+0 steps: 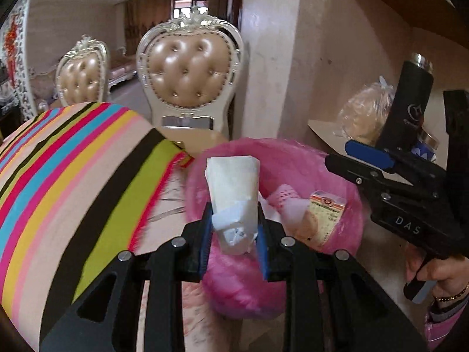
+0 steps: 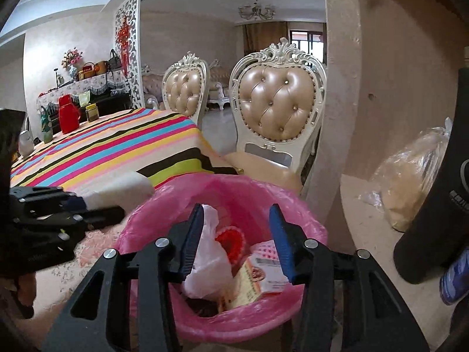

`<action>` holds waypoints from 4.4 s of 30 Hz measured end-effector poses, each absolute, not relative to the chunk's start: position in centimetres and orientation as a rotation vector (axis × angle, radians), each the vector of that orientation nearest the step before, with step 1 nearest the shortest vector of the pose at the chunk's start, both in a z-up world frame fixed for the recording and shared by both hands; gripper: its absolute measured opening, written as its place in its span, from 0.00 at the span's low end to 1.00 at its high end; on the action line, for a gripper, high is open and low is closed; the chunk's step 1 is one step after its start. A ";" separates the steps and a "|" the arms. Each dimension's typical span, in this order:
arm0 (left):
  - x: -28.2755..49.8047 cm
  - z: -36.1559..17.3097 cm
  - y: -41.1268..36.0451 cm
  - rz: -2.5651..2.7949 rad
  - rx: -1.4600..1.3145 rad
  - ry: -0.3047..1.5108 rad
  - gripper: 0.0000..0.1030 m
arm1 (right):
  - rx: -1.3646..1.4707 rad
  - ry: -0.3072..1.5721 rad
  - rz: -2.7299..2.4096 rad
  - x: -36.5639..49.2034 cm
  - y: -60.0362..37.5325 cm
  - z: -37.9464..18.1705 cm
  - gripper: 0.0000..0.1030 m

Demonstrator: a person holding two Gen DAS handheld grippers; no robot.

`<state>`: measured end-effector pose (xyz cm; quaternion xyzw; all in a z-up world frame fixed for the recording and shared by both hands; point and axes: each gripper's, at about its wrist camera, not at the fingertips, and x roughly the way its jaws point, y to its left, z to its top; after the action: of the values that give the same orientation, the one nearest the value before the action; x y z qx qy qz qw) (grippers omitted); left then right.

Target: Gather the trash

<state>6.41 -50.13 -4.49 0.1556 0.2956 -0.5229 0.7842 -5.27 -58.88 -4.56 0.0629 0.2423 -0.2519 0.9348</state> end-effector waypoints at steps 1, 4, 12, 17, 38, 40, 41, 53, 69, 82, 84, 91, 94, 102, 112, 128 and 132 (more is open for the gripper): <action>6.3 -4.7 -50.8 -1.136 0.345 0.640 0.26 | 0.137 0.493 -0.522 -5.5 -59.2 -4.5 0.45; 6.2 -5.1 -52.2 -1.162 0.351 0.653 0.31 | 0.157 0.481 -0.546 -6.3 -60.2 -4.1 0.47; 6.3 -5.8 -53.3 -1.146 0.363 0.633 0.80 | 0.199 0.471 -0.589 -8.7 -60.6 -4.0 0.58; 6.2 -5.0 -51.2 -1.095 0.387 0.548 0.95 | 0.214 0.464 -0.601 -8.8 -59.9 -3.7 0.69; 4.4 -1.3 -37.5 -1.101 0.374 0.466 0.96 | 0.162 0.552 -0.727 -10.2 -49.5 -0.9 0.83; 3.9 -1.6 -36.1 -1.129 0.383 0.504 0.96 | 0.170 0.533 -0.750 -10.8 -48.5 -0.4 0.83; 3.6 -1.7 -35.6 -1.141 0.385 0.513 0.96 | 0.170 0.530 -0.753 -11.0 -48.1 -0.2 0.83; 3.9 -2.4 -30.9 -1.178 0.277 0.516 0.96 | 0.163 0.554 -0.774 -13.1 -42.7 -1.6 0.83; 2.1 -3.4 -31.6 -1.274 0.346 0.491 0.96 | 0.174 0.513 -0.808 -15.2 -42.8 -2.6 0.82; 3.2 -4.3 -32.3 -1.242 0.354 0.539 0.96 | 0.124 0.565 -0.770 -12.8 -41.5 -3.6 0.82; 3.5 -4.6 -32.2 -1.239 0.347 0.550 0.96 | 0.130 0.564 -0.768 -12.7 -41.6 -3.7 0.82; 3.8 -3.2 -30.7 -1.193 0.267 0.442 0.96 | 0.127 0.536 -0.755 -12.7 -41.3 -3.3 0.82; 3.8 -2.4 -30.0 -1.222 0.218 0.418 0.96 | 0.133 0.522 -0.753 -12.8 -41.2 -3.1 0.82; 3.3 -1.5 -29.2 -1.268 0.173 0.397 0.96 | 0.112 0.508 -0.743 -12.5 -40.4 -2.5 0.82; 3.1 -1.6 -29.3 -1.249 0.189 0.383 0.96 | 0.093 0.494 -0.749 -12.6 -40.1 -1.9 0.82; 3.1 -1.9 -29.6 -1.238 0.206 0.377 0.96 | 0.085 0.495 -0.728 -12.3 -39.8 -1.7 0.82; 3.1 -2.1 -29.6 -1.239 0.214 0.378 0.96 | 0.090 0.494 -0.730 -12.4 -39.8 -1.8 0.82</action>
<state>3.10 -29.63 -2.13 0.0995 0.1757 -0.5760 0.7921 -12.36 -39.84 -1.77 0.0433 0.2388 -0.3534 0.9035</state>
